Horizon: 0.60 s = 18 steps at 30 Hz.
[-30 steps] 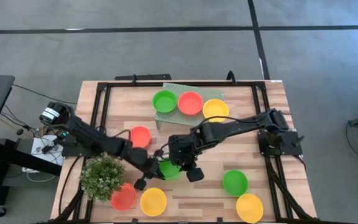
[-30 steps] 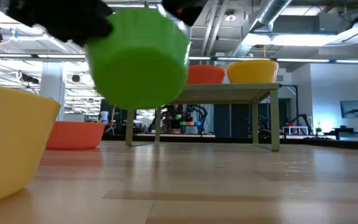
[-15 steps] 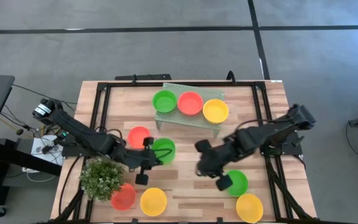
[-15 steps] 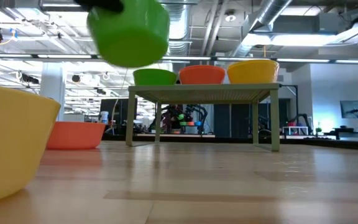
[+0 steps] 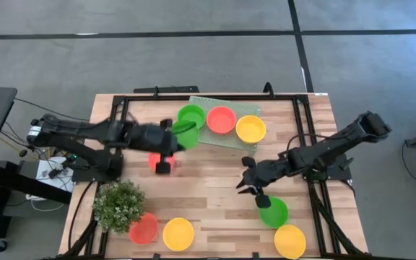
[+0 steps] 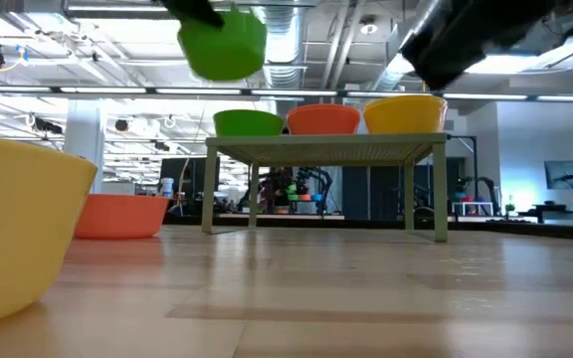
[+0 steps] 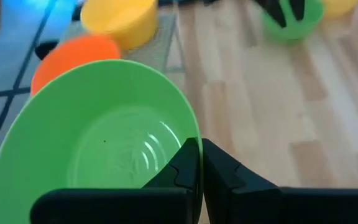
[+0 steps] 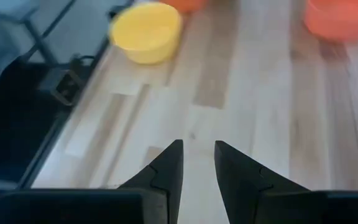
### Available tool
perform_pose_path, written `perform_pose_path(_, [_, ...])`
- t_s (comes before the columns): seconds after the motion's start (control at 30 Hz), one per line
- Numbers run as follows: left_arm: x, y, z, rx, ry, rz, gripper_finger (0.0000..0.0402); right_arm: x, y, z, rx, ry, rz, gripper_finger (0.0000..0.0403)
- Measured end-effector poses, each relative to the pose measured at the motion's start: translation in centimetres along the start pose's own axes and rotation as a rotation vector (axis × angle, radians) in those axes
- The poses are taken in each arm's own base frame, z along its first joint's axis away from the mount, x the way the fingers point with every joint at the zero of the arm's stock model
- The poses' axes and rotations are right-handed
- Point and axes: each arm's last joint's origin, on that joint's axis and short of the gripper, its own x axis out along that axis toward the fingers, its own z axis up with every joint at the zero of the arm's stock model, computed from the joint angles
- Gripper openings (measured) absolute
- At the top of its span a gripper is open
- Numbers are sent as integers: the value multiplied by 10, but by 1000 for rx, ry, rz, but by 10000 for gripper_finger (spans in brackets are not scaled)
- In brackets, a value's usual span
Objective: Pick & Place Mini bowls
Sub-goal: Stack the green bowl on top of the green bowl on the shelf
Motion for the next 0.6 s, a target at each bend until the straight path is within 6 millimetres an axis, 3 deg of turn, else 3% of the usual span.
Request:
perform_pose_path(0.27, [27,74,-25,-31,113,75,9,-2,-22,-6,213,51,-77,87])
perform_pose_path(0.37, [32,87,-30,-40,107,54,9,-2,-23,-6,187,52,-77,87])
perform_pose_path(0.6, [40,92,-27,38,58,46,9,-2,-23,-5,176,53,-76,87])
